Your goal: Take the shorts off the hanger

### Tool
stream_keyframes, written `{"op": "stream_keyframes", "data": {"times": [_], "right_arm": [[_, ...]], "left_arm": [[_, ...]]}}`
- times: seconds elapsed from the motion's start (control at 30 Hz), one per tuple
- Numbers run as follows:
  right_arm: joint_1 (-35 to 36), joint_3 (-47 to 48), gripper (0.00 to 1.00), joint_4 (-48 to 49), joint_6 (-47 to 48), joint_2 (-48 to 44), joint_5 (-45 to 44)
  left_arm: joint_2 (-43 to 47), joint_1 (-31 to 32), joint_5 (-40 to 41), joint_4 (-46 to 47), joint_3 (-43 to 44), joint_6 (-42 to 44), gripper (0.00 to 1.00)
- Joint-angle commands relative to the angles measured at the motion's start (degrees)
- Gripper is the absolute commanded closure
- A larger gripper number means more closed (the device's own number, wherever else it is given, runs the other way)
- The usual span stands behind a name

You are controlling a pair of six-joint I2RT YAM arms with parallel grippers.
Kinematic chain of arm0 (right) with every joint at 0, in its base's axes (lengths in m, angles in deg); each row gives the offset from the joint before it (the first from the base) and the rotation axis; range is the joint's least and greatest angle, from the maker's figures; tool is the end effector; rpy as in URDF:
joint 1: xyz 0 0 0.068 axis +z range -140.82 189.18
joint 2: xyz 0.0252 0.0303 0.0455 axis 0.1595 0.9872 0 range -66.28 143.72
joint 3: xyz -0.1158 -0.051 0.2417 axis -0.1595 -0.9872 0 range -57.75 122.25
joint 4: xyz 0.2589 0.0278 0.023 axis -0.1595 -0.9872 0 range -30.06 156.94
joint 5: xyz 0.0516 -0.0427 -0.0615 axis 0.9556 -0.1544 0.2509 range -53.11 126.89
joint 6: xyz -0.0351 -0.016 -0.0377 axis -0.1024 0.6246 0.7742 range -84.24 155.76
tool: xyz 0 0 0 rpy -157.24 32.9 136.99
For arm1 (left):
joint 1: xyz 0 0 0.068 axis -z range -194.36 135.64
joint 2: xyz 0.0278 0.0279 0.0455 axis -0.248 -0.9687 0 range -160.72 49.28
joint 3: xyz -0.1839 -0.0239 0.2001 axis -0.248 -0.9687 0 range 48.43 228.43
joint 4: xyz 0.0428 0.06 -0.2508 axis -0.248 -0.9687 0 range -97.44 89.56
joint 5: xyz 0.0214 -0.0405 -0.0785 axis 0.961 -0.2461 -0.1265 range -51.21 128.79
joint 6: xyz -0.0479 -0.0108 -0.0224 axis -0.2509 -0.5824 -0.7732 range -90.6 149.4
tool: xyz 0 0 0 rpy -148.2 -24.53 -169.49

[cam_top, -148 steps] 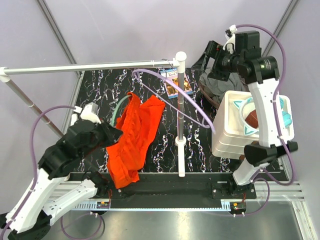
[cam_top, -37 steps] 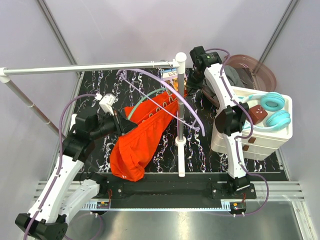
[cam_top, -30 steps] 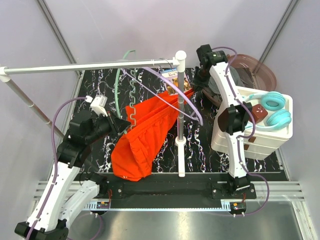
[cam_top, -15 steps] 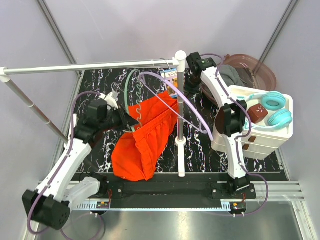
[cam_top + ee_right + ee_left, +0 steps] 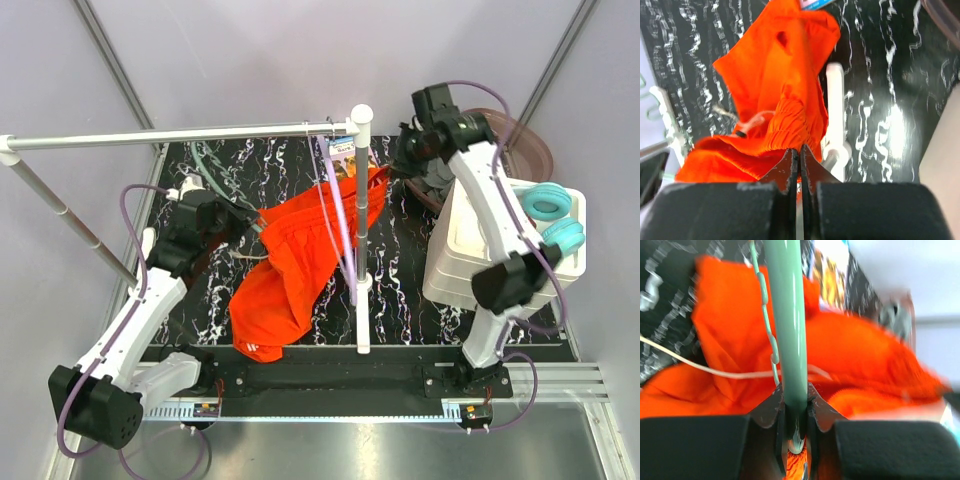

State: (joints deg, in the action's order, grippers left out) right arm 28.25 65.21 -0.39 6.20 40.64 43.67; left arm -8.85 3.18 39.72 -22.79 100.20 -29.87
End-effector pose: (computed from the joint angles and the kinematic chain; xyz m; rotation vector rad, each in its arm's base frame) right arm 0.3617 0.1294 0.4060 0.1787 2.5214 0.5021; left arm 0.2164 -0.0679 0.3175 -0.7834 2.0262 -0.7858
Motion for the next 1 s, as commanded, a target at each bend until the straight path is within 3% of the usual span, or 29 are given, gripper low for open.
{"op": "stream_keyframes", "data": {"times": [0.0,0.17,0.33,0.47,0.6,0.73,0.97], "right_arm": [[-0.44,-11.32,1.00,3.78,-3.83,-10.84,-1.87],[-1.92,-16.87,1.00,3.96,-5.42,-18.05,-2.92],[-4.92,-14.33,1.00,2.74,-5.51,-18.41,-1.87],[-5.18,-12.12,1.00,0.27,-6.03,-18.93,-1.52],[-5.10,-15.99,1.00,1.14,-6.82,-22.09,-0.81],[-5.18,-15.56,1.00,-0.60,-6.83,-22.45,-0.20],[-5.71,-13.47,1.00,0.18,-5.51,-22.11,-1.17]], "left_arm": [[0.21,-0.23,14.70,4.44,4.92,-0.85,1.00],[1.00,-0.31,20.77,3.28,4.57,3.17,1.00],[0.74,-0.31,24.02,-1.38,7.37,9.33,1.00],[-0.05,-0.23,33.32,-5.42,10.11,12.16,1.00],[-2.24,-0.93,26.95,-3.75,10.81,9.36,1.00],[-2.87,-2.24,20.35,-4.02,9.93,-2.41,1.00],[-4.19,-2.51,13.60,-2.01,13.71,-1.82,1.00]]}}
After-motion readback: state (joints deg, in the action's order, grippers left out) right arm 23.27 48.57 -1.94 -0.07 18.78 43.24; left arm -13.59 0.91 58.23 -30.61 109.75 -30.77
